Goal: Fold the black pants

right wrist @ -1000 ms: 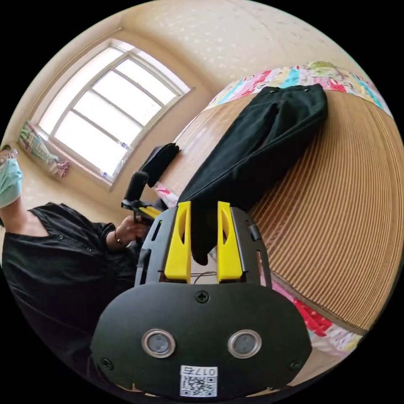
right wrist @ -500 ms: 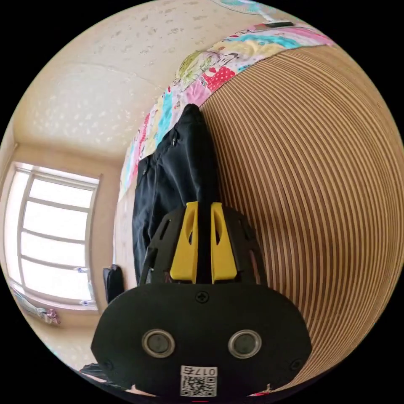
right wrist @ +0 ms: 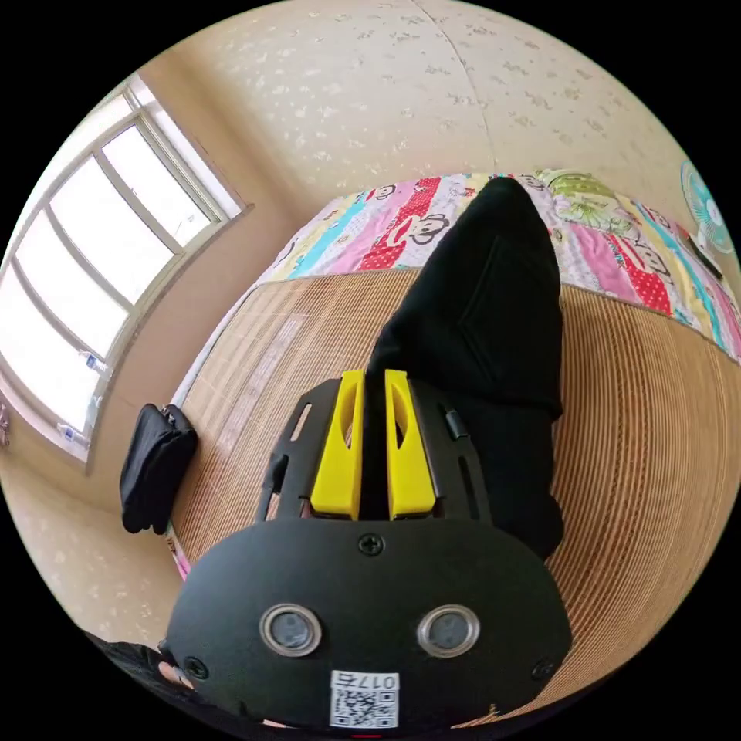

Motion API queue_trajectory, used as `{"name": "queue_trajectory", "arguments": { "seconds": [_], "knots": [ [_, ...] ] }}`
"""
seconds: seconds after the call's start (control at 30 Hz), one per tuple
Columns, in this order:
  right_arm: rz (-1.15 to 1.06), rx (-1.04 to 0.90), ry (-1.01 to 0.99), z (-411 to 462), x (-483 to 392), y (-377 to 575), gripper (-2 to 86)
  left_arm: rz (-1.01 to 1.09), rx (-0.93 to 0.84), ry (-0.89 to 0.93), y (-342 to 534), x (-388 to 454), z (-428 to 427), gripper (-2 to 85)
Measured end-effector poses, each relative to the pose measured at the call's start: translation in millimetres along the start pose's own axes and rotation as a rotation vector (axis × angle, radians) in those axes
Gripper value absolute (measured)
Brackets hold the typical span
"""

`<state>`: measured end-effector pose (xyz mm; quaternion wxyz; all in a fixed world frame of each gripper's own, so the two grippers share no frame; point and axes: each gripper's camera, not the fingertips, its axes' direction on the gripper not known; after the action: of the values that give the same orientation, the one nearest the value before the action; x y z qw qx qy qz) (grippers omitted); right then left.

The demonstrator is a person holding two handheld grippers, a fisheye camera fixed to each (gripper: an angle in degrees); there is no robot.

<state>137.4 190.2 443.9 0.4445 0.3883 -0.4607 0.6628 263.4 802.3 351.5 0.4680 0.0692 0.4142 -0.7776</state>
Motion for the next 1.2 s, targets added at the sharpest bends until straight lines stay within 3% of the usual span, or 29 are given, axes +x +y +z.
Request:
{"name": "queue_trajectory", "arguments": {
  "seconds": [0.1,0.33,0.6,0.7,0.8,0.97,1.1,1.2],
  "knots": [
    [-0.006,0.008,-0.112,-26,3,53,2.9,-0.002,-0.012,0.0,2,-1,4,5.4],
    [-0.168,-0.166,-0.026,-110,-21,272,7.8,0.108,0.076,-0.053,-18,34,-3,8.3],
    [-0.028,-0.218,-0.144,-139,-34,453,8.2,0.19,-0.012,-0.212,-49,52,59,4.6],
    [0.025,-0.179,-0.091,-153,-36,465,4.9,0.159,-0.003,-0.13,-44,55,61,4.0],
    [0.036,-0.147,-0.096,-176,-42,467,3.4,0.258,0.052,-0.046,-26,71,51,4.0],
    [0.031,-0.245,-0.058,-173,-32,476,2.8,0.104,-0.063,-0.157,-19,47,72,4.9],
    [0.055,-0.078,-0.126,-213,-13,451,5.8,0.167,0.146,-0.086,-31,74,28,6.6],
    [0.084,-0.056,-0.208,-215,11,410,9.2,0.142,0.182,-0.077,-83,74,18,10.6]
  ]
}}
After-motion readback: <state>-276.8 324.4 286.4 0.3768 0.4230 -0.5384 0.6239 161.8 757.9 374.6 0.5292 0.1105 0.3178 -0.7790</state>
